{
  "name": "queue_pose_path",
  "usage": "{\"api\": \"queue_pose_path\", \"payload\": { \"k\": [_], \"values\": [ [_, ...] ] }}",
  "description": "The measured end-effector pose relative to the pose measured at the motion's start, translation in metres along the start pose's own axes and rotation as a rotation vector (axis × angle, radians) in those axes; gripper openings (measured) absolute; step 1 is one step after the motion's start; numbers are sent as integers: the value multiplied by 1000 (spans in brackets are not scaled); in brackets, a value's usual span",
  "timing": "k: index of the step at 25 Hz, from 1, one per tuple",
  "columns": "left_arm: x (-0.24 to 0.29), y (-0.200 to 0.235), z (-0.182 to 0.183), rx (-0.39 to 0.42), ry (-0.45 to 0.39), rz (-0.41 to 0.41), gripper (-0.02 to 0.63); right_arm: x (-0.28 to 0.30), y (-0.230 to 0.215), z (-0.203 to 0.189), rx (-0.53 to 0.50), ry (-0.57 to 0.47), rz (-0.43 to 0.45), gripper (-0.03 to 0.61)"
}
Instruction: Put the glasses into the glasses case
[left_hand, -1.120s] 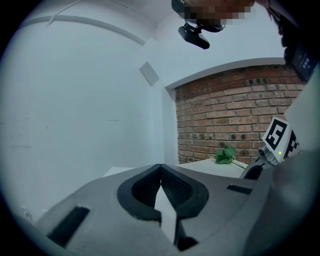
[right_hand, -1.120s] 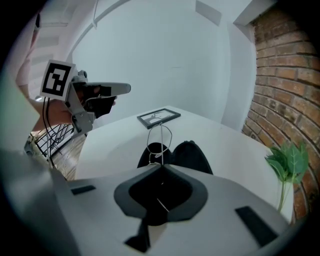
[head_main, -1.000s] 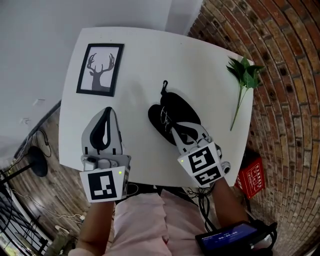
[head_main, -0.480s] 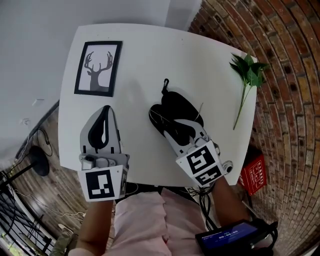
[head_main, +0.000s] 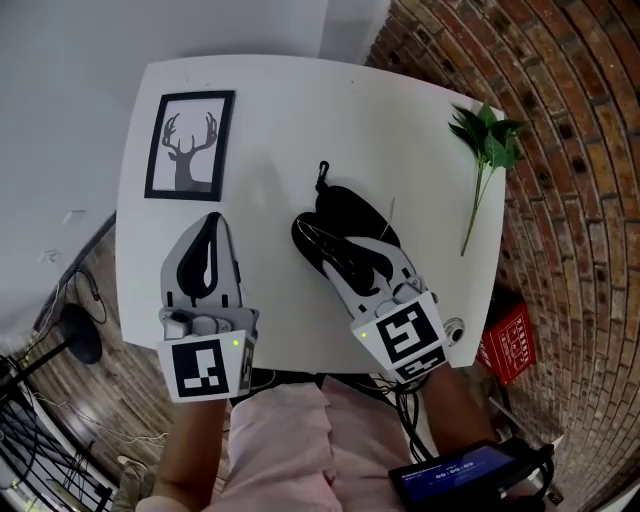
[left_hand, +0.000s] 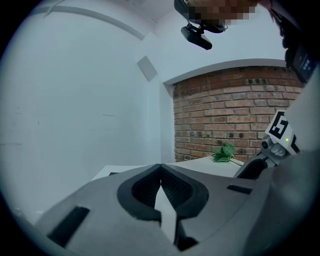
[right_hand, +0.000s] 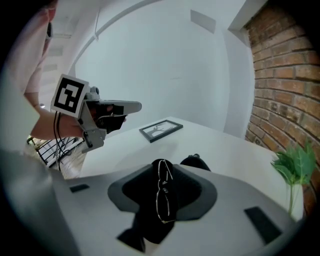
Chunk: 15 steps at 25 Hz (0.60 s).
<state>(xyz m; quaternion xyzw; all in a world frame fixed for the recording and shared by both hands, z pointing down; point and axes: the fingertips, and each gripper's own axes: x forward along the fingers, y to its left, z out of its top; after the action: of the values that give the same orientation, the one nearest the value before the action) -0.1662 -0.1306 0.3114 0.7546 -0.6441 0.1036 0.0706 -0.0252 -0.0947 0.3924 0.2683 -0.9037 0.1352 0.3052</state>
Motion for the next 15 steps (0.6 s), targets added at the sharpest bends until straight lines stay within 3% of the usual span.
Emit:
{"api": "queue_pose_path", "payload": {
  "k": [9,15],
  "values": [
    [17,-23,13,13,-7,-58,2,-35,-49,-3,79,-29,-176,134],
    [28,-35,13,35,-15,-99,2,-47,-77,-27,156,8,-254,189]
  ]
}}
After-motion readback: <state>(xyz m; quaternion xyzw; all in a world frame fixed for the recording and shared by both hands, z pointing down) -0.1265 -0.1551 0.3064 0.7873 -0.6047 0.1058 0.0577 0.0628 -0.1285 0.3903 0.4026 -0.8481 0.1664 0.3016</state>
